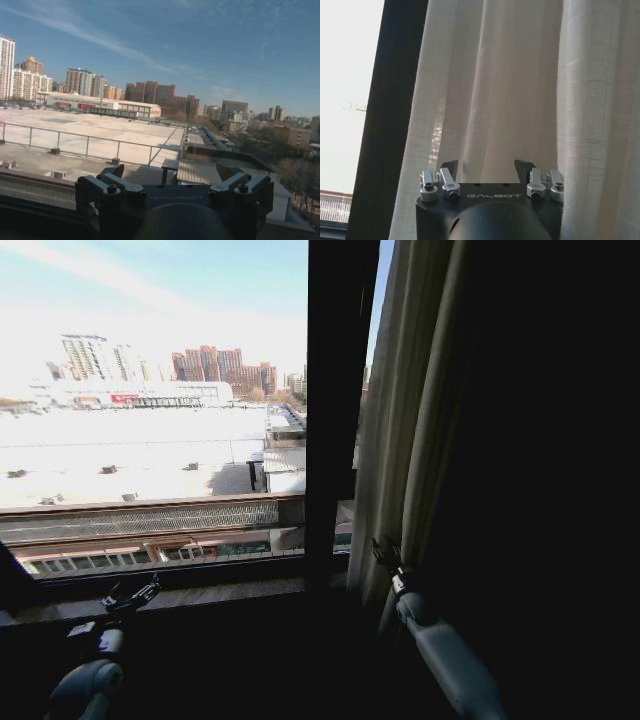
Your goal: Open the curtains by pulling them apart, changing their state from closed to fully open.
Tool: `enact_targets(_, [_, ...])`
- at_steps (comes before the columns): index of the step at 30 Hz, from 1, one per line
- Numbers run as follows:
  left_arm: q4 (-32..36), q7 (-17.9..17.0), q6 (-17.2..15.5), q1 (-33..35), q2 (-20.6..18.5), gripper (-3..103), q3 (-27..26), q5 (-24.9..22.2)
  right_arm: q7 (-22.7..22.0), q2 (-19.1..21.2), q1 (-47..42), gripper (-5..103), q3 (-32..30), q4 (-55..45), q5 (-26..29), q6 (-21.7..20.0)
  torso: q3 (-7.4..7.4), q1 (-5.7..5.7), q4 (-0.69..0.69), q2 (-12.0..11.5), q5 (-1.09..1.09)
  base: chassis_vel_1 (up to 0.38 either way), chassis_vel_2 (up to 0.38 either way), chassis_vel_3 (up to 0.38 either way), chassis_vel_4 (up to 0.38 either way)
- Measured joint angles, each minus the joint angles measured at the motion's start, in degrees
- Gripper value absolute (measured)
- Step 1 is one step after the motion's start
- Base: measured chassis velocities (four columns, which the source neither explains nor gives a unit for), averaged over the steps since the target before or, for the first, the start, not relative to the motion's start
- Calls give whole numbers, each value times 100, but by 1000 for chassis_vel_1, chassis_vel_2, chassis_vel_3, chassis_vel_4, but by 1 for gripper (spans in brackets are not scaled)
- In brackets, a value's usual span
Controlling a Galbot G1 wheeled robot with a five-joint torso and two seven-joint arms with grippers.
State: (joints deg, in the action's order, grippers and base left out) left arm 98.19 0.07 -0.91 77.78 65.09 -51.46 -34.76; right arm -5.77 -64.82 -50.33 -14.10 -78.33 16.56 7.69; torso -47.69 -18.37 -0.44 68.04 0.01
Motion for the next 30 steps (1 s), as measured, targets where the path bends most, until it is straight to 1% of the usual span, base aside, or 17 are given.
enact_targets(4, [0, 0, 0, 0, 0, 100, 0, 0, -44, 53, -310, 82, -79, -342, 41, 1, 0, 0, 2, 0, 0, 0, 0, 0, 0])
enact_targets(5, [0, 0, 0, 0, 0, 100, 0, 0, -44, 53, -310, 82, -79, -342, 41, 1, 0, 0, 2, 0, 0, 0, 0, 0, 0])
enact_targets(7, [0, 0, 0, 0, 0, 100, 0, 0, -74, 83, -450, 93, -144, -479, 70, 27, 0, 0, 1, 0, -1, 0, 0, 0, 0])
enact_targets(8, [0, 0, 0, 0, 0, 100, 0, 0, -80, 87, -505, 93, -170, -535, 88, 58, 0, 0, 1, 0, -1, 0, 0, 0, 0])
enact_targets(9, [0, 0, 0, 0, 0, 100, 0, 0, -80, 88, -560, 97, -191, -594, 94, 95, 0, 0, 1, 0, 0, 0, 0, 0, 0])
enact_targets(11, [0, 0, 0, 0, 0, 100, 0, 0, -88, 86, -623, 99, -215, -671, 94, 117, 0, 0, 1, 0, 0, 0, 0, 0, 0])
enact_targets(13, [0, 0, 0, 0, 0, 100, 0, 0, -207, 68, -758, 100, -249, -891, 126, 46, 0, 0, 2, 0, 0, 0, 0, 0, 0])
enact_targets(16, [0, 0, 0, 0, 0, 100, 0, 0, -261, 51, -890, 100, -283, -1048, 144, -2, 0, 0, 1, 0, 0, 0, 0, 0, 0])
enact_targets(23, [0, 0, 0, 0, 0, 100, 0, 0, -95, 20, -1090, 100, -391, -1162, 65, 129, 0, 0, 1, 0, 0, 0, 0, 0, 0])
enact_targets(30, [0, 0, 0, 0, 0, 100, 0, 0, -72, -34, -1222, 100, -408, -1262, -28, 171, 0, 0, 1, 0, 0, 0, 0, 0, 0])
